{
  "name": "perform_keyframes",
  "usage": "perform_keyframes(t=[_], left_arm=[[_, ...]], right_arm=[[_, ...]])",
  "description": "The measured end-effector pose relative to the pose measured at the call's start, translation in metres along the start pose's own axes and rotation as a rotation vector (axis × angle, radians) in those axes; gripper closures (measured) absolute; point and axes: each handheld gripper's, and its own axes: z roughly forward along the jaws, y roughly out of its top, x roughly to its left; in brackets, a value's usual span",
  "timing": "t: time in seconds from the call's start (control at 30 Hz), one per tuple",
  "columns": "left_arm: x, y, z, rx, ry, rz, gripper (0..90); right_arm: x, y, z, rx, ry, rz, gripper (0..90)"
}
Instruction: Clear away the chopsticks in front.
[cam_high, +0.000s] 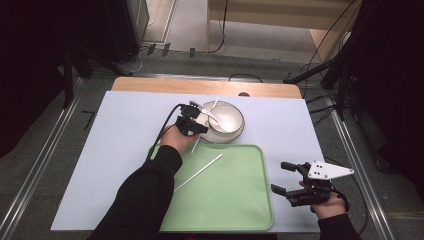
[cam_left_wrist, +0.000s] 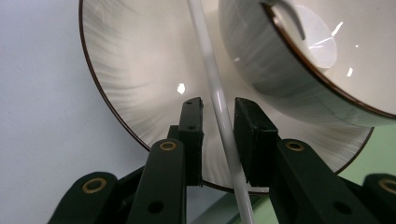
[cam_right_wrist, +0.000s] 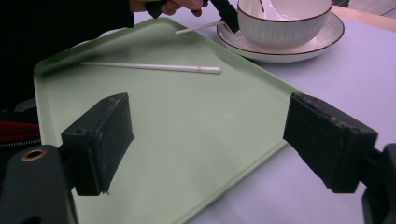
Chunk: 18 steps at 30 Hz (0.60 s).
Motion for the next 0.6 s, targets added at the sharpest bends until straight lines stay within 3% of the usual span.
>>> perform_keyframes(t=[0.2,0.43,0.6], left_arm=[[0.002,0.001,0.001,-0.003,0.028,-0.031,83.1],[0.005,0.001,0.001,0.004,0.013,-0.056,85.3],[0.012,0.003,-0.006,0.001,-0.027,-0.082,85.7]], right_arm=[[0.000,0.000,0.000,0.002,0.001,-0.001,16.2],[0.000,0.000,0.000,0.001,0.003,-0.002,16.2],[0.000,0.000,0.000,0.000,0.002,-0.003,16.2]])
